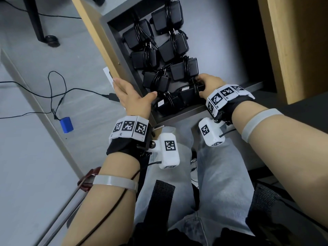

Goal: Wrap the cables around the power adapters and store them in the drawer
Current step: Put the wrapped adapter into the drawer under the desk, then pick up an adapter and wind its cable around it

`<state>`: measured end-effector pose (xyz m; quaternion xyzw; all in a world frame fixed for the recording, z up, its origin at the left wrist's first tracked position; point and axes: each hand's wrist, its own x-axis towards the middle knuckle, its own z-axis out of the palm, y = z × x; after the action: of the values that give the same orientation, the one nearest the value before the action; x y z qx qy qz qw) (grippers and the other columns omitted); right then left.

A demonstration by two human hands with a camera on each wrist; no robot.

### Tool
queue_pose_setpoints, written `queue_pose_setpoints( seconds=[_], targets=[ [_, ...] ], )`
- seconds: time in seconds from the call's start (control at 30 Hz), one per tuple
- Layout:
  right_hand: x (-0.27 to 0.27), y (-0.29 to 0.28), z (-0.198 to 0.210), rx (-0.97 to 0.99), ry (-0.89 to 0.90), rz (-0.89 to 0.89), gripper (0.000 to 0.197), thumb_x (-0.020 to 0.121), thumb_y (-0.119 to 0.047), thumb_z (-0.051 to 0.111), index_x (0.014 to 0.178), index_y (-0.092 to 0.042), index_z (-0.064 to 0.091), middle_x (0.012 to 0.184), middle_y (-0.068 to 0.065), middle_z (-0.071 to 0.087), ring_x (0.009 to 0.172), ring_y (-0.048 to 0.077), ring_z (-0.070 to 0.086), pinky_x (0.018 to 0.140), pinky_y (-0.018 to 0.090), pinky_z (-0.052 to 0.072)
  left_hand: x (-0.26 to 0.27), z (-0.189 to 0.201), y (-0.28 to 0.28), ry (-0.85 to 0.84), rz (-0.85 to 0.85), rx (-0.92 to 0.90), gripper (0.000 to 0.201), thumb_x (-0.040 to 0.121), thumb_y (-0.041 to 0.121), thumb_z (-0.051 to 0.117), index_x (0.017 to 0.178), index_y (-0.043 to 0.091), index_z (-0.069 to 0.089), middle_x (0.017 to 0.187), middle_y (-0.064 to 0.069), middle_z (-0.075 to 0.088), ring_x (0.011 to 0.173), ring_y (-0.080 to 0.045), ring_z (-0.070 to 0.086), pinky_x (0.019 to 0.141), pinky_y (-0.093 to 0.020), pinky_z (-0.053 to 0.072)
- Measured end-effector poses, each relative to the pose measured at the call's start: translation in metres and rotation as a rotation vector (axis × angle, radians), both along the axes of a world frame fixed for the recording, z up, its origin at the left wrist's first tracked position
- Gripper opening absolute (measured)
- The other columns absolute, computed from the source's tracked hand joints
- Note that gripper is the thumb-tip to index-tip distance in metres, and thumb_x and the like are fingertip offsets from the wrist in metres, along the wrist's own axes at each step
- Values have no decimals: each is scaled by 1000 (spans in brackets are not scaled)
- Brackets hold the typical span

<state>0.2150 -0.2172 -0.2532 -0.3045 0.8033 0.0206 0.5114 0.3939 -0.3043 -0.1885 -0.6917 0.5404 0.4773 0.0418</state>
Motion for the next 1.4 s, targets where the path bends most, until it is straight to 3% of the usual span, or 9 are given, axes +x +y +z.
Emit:
queue_pose_setpoints(
  seconds=[0.2, 0.3, 0.37, 0.43, 0.6, 0.83, 1.17, 1.3, 1.4],
  targets=[
    [-7, 1, 24, -46, 8, -218, 49, 81, -15, 65, 126, -14, 46, 130, 13, 48, 113, 28, 52, 84, 25, 37, -18, 26, -6, -19, 12, 32, 96, 80, 26, 68, 149, 11, 3, 155, -10, -17, 145, -22, -4, 118, -33, 5],
    [-15, 0, 59, -184, -60, -367, 41, 83, -19, 63, 122, -13, 51, 121, 9, 55, 103, 23, 55, 85, 25, 40, -44, 50, -7, 138, -9, 36, 82, 73, 27, 70, 144, 13, 31, 155, -12, 12, 141, -24, 21, 116, -36, 21],
    [-26, 0, 92, -298, -144, -500, 29, 85, -16, 60, 113, -13, 57, 102, 6, 58, 90, 18, 55, 75, 24, 41, -67, 69, -6, 290, -41, 98, 57, 82, 18, 64, 135, 11, 45, 136, -9, 47, 120, -17, 50, 101, -30, 41],
    [-39, 4, 130, -414, -271, -646, 16, 88, -9, 55, 103, -15, 55, 90, 7, 58, 79, 19, 55, 62, 22, 42, -95, 95, 0, 424, -79, 197, 30, 89, 12, 55, 119, 15, 54, 104, 1, 66, 85, -7, 62, 75, -19, 46],
    [-87, 48, 213, -632, -390, -837, 5, 90, -8, 55, 90, -13, 55, 70, 7, 56, 51, 14, 54, 47, 23, 44, -179, 152, 32, 617, -315, 241, 19, 91, 5, 49, 86, 20, 58, 58, 10, 64, 49, -2, 54, 54, -16, 41],
    [-180, 174, 276, -793, -141, -1075, 14, 93, -7, 47, 90, -17, 57, 73, 3, 59, 58, 13, 57, 52, 24, 50, -300, 207, 132, 731, -697, 346, 17, 89, 5, 52, 88, 20, 59, 68, 5, 66, 57, -6, 57, 55, -15, 43],
    [-258, 363, 280, -830, 385, -1429, 20, 86, -2, 51, 96, -16, 61, 73, -6, 56, 62, 5, 52, 54, 15, 43, -412, 221, 298, 681, -1106, 447, 16, 88, 9, 55, 99, 21, 57, 86, 5, 64, 74, -8, 58, 68, -22, 40],
    [-281, 413, 255, -630, 733, -1549, 45, 75, -14, 67, 118, -14, 53, 107, 3, 47, 85, 5, 50, 85, 24, 42, -447, 210, 343, 642, -1166, 509, 31, 92, 16, 52, 123, 17, 52, 113, 0, 57, 94, -10, 56, 71, -22, 43],
    [-291, 436, 240, -304, 657, -1536, 74, 72, -36, 70, 136, -20, 35, 136, 11, 33, 124, 26, 36, 106, 33, 30, -472, 200, 368, 576, -1150, 569, 39, 96, 19, 46, 135, 18, 42, 122, -1, 49, 101, -12, 51, 74, -24, 46]
  ],
)
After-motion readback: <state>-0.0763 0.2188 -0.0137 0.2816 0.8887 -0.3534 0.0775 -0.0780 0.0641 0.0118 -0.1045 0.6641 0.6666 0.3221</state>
